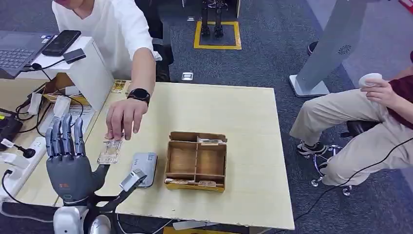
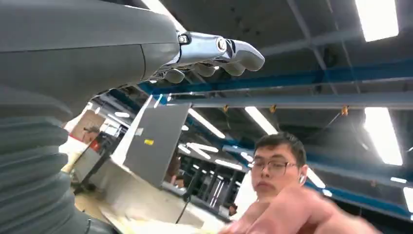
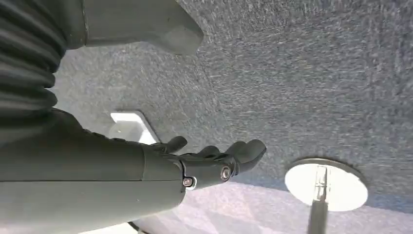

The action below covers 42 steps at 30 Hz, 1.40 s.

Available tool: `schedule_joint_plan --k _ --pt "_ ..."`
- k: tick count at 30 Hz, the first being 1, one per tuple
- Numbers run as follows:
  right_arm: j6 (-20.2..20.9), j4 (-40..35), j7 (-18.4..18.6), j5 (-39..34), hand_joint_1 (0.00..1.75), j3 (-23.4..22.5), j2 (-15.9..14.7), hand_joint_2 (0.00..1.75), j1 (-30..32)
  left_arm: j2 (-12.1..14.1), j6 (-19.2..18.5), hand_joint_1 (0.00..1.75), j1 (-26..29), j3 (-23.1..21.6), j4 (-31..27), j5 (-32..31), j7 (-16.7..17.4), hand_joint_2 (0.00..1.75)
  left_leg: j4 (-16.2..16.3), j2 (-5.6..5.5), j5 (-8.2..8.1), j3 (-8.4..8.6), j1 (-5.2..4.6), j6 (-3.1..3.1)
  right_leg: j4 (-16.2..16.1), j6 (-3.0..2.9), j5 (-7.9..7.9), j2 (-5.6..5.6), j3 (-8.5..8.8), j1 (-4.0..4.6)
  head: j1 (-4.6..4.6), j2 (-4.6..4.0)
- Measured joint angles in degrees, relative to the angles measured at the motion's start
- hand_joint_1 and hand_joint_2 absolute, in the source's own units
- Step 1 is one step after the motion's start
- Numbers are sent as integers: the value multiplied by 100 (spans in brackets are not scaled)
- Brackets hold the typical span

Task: Pass the card to the sensor for recognition and then transmit it.

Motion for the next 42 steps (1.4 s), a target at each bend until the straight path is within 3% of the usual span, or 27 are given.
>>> schedule_joint_plan --k 11,30,31,32,42 --pt "0 0 70 48 0 129 -2 175 -80 20 0 0 -490 13 278 0 293 175 1 1 0 -1 0 0 0 0 0 4 -2 0 2 0" --pt "0 0 153 98 0 192 -4 175 -87 39 0 0 -515 11 367 -2 422 175 0 2 0 -2 0 0 0 0 0 4 -3 0 0 -2" --pt "0 0 153 98 0 199 -4 175 -87 39 0 63 -515 11 367 0 430 175 0 1 0 -2 0 0 0 0 0 4 -3 0 0 -2" --pt "0 0 153 98 0 203 -4 175 -87 39 0 175 -515 11 367 -2 435 175 0 2 0 -2 0 0 0 0 0 4 -3 0 0 0" --pt "0 0 153 114 0 258 -9 175 -101 39 0 175 -572 -291 371 9 716 175 0 2 0 -2 0 0 0 0 0 4 -4 0 0 0"
